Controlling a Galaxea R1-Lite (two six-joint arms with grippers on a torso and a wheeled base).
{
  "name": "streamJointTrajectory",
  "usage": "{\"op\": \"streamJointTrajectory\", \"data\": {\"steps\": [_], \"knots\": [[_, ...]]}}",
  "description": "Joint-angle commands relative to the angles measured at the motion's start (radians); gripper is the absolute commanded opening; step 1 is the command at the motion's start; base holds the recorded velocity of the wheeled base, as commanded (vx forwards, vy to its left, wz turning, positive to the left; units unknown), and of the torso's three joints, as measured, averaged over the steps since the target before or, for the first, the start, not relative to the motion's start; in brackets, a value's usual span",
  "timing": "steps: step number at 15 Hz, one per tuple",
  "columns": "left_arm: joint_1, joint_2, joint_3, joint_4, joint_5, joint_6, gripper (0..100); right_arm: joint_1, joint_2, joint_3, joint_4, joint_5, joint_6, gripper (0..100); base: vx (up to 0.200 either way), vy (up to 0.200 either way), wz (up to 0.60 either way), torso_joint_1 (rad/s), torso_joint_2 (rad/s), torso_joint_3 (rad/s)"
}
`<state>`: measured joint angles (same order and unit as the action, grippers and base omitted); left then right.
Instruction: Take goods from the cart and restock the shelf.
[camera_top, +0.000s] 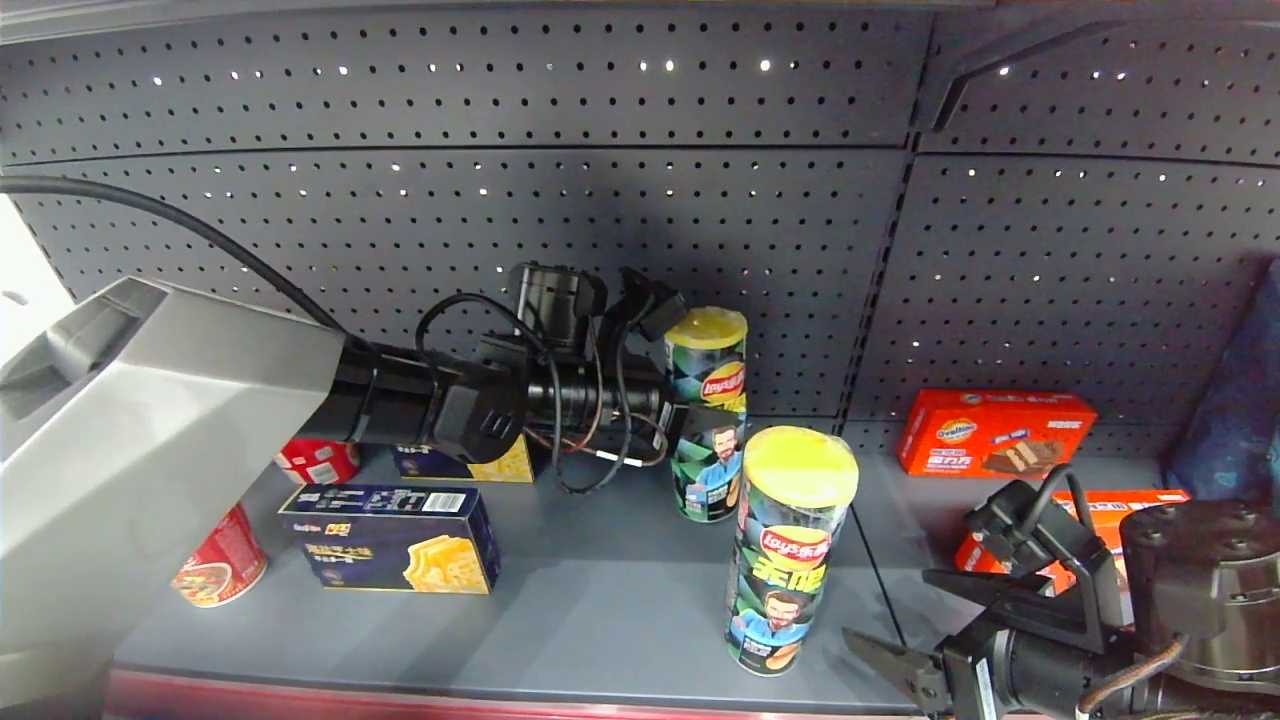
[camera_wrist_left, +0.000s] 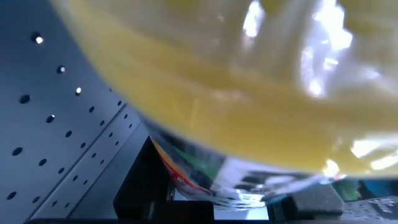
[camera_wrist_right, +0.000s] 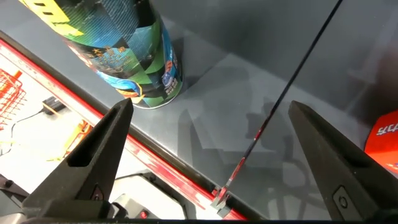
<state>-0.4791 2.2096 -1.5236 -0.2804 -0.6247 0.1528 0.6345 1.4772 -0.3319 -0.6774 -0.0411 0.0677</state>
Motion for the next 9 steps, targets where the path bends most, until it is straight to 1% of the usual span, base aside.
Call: {"op": "streamJointTrajectory", "data": {"steps": [1, 2, 3, 7, 8, 9], "knots": [[-0.001, 0.016, -0.001, 0.001, -0.001, 0.021, 0, -0.012, 0.002, 0.001, -0.001, 0.000, 0.000, 100, 0.000, 0.000, 0.00, 0.000, 0.00, 0.000], [-0.001, 0.019, 0.000, 0.001, 0.000, 0.025, 0, -0.013, 0.000, 0.001, -0.001, 0.000, 0.000, 100, 0.000, 0.000, 0.00, 0.000, 0.00, 0.000], [-0.001, 0.022, -0.001, 0.001, 0.002, 0.025, 100, -0.016, 0.000, 0.002, -0.001, 0.001, 0.000, 100, 0.000, 0.000, 0.00, 0.000, 0.00, 0.000], [0.002, -0.007, 0.033, 0.001, 0.017, 0.025, 100, -0.018, 0.000, 0.005, -0.001, 0.003, 0.000, 100, 0.000, 0.000, 0.00, 0.000, 0.00, 0.000], [0.002, -0.047, 0.066, 0.001, 0.037, 0.025, 100, -0.018, 0.000, 0.004, -0.001, 0.003, 0.000, 100, 0.000, 0.000, 0.00, 0.000, 0.00, 0.000], [0.004, -0.093, 0.123, 0.000, 0.054, 0.027, 100, -0.018, 0.000, -0.002, -0.001, 0.003, 0.000, 100, 0.000, 0.000, 0.00, 0.000, 0.00, 0.000]]}}
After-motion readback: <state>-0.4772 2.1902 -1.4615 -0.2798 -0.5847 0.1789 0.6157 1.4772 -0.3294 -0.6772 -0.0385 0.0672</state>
